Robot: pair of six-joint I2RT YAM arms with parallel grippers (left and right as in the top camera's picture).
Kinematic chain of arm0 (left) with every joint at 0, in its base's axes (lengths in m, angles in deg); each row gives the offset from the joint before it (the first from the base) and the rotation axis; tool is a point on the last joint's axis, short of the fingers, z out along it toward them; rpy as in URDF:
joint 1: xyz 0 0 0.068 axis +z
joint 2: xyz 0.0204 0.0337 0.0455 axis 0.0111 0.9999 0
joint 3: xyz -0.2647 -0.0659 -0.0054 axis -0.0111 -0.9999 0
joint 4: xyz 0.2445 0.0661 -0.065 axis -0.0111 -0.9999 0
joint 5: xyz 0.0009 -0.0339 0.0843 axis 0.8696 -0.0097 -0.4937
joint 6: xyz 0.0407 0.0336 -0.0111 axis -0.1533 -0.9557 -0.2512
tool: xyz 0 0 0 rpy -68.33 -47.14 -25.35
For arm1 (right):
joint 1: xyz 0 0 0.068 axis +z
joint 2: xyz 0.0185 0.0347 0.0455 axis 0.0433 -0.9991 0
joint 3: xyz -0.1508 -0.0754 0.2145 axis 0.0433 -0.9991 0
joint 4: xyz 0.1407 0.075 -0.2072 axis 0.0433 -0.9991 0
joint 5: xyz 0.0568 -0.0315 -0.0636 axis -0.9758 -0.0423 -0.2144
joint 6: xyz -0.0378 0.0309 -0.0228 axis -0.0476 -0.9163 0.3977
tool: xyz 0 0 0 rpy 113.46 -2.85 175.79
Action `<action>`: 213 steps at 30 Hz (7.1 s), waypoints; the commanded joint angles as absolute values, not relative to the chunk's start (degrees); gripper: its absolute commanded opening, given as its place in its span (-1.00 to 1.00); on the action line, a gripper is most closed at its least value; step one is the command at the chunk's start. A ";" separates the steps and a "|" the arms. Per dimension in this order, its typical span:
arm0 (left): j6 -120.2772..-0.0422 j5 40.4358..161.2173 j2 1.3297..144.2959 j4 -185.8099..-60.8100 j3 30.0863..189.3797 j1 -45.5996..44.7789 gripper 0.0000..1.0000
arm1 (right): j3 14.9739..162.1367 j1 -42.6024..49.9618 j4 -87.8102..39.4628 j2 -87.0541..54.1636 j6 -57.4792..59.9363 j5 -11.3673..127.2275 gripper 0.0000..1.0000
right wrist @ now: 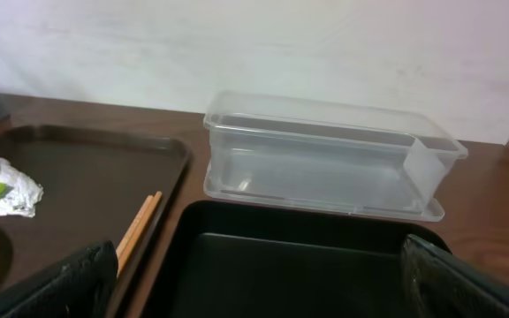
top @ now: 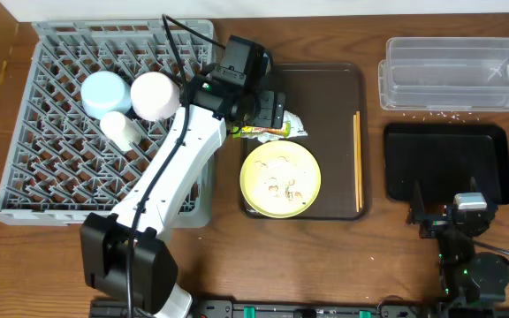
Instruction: Sort waste into correct bins and load items into the dishwasher
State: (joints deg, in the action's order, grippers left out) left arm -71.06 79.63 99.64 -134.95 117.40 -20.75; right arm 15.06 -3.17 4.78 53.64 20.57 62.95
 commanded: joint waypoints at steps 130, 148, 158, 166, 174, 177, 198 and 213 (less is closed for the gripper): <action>-43.14 66.58 93.98 -141.33 117.93 20.23 0.94 | 113.70 37.55 -21.21 -74.22 38.54 66.36 0.50; -43.14 66.58 93.98 -141.33 117.93 20.23 0.94 | 113.53 37.35 -22.55 -76.08 40.48 62.95 0.03; -43.14 66.58 93.98 -141.33 117.93 20.23 0.94 | 114.34 37.33 -21.19 -75.86 38.82 67.45 -0.85; -43.14 66.58 93.98 -141.35 117.93 20.23 0.94 | 116.89 37.07 -20.93 -74.99 32.72 67.45 -0.97; -43.14 66.58 93.98 -141.33 117.93 20.23 0.94 | 128.83 33.57 -23.20 -72.63 23.65 67.71 -0.97; -43.14 66.58 93.98 -141.35 117.93 20.23 0.94 | 132.21 30.77 -26.09 -72.26 15.65 70.64 -0.97; -43.14 66.58 93.98 -141.35 117.93 20.23 0.94 | 134.29 -4.53 -42.24 -67.86 -47.60 72.45 -0.97; -43.14 66.58 93.98 -141.35 117.93 20.23 0.94 | 130.68 -3.17 -37.23 -67.89 -26.33 60.80 0.64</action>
State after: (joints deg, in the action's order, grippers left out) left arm -43.67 66.86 94.57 -141.24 117.40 20.08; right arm 130.68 -5.23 -39.29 -69.87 -42.11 70.29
